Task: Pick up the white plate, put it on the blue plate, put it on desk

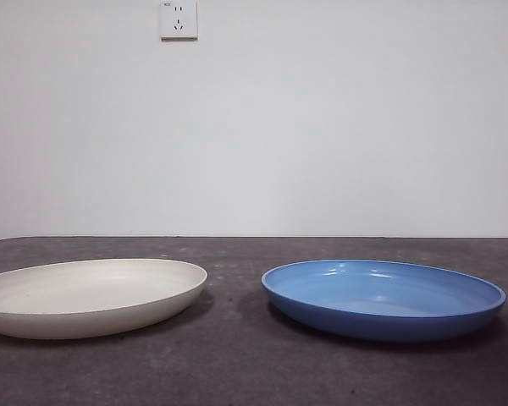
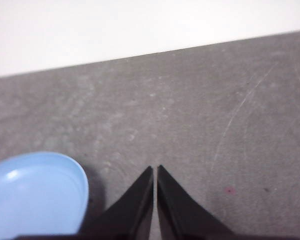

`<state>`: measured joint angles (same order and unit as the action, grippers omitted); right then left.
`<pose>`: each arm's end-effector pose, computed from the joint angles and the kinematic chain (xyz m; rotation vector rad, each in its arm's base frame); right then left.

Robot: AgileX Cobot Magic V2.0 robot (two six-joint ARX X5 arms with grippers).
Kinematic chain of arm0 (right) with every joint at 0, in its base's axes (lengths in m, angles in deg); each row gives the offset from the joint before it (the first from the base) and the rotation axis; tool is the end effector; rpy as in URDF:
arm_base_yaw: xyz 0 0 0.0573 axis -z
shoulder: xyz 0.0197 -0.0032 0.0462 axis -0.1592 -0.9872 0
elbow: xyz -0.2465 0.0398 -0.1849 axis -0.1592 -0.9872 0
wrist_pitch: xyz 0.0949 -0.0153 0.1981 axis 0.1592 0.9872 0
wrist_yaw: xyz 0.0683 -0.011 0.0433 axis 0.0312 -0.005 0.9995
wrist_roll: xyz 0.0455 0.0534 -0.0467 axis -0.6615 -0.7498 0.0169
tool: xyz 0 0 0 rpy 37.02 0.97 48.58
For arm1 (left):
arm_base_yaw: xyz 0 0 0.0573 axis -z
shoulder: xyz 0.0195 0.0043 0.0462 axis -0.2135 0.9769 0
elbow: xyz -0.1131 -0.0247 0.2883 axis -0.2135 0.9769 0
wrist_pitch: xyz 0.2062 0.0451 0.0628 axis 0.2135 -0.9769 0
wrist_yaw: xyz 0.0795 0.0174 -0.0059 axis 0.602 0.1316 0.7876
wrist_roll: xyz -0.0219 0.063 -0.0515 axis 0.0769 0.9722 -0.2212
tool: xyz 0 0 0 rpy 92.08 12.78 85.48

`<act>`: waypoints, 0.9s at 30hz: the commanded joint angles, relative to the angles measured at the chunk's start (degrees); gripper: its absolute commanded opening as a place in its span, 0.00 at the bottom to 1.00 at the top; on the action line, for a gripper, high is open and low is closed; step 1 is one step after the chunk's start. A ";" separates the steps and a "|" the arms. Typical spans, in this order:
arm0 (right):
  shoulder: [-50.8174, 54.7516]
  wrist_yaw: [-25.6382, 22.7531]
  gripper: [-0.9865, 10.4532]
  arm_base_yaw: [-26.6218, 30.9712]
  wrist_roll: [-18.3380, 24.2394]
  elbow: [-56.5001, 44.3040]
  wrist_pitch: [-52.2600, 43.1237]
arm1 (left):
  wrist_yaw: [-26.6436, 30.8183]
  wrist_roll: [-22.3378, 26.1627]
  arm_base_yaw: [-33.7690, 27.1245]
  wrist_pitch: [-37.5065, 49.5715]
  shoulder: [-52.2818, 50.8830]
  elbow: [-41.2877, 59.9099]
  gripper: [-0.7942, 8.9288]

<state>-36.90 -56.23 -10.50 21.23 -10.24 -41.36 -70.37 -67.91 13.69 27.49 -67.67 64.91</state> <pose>0.0573 0.0032 0.1515 0.2486 0.1380 0.0327 0.0544 -0.0029 0.1601 -0.2086 0.1405 -0.0339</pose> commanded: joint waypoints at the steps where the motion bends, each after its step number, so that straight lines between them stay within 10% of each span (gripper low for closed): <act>1: 0.09 0.31 0.09 -0.04 -7.41 2.89 -0.98 | 0.11 -4.48 0.52 2.40 0.98 -3.32 0.10; 12: -9.31 7.76 0.09 -0.09 -12.20 18.23 5.01 | -0.57 -6.34 2.60 1.60 14.58 -20.06 0.10; 27: -31.63 26.40 0.09 -2.34 -3.10 45.07 22.47 | -14.01 -1.81 5.62 -13.70 31.28 -45.59 0.10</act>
<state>-67.87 -30.44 -12.12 16.31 33.27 -18.91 -83.25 -70.97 18.92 13.79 -37.05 20.61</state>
